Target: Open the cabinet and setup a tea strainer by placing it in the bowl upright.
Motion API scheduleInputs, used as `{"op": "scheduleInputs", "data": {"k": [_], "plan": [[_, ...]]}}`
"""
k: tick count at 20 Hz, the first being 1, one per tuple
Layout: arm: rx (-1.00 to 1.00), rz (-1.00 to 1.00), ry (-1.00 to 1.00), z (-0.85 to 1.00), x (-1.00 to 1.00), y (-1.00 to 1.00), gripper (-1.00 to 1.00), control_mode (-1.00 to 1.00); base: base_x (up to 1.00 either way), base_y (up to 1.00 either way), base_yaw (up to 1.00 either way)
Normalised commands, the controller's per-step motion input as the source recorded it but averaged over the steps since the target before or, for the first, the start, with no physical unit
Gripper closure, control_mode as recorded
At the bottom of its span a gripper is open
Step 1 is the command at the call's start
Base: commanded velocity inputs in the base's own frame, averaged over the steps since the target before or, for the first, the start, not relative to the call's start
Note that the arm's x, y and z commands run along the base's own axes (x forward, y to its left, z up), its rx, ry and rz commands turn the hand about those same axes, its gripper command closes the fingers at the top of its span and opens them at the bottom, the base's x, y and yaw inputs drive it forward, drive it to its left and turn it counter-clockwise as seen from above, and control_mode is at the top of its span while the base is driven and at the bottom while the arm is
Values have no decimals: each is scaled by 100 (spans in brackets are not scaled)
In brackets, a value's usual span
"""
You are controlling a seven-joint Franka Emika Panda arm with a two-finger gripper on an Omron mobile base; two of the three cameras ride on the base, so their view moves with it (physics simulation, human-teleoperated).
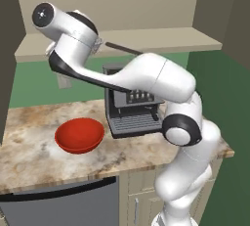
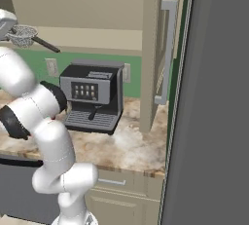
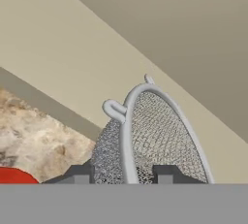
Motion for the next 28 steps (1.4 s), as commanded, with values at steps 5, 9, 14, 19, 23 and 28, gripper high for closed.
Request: {"op": "scheduleInputs", "data": {"k": [5,9,14,19,23,28], "plan": [[0,-1,0,0,-100,-45,100,-100,0,0,0],[0,0,0,-1,-100,-88,100,-100,0,0,0],[-1,0,0,-3,-100,-71,100,-100,0,0,0],[-9,0,5,-49,-100,-45,100,-100,0,0,0],[-17,4,3,-90,-58,-16,100,-100,0,0,0],[-3,3,1,-63,-1,-8,100,-100,0,0,0]]}}
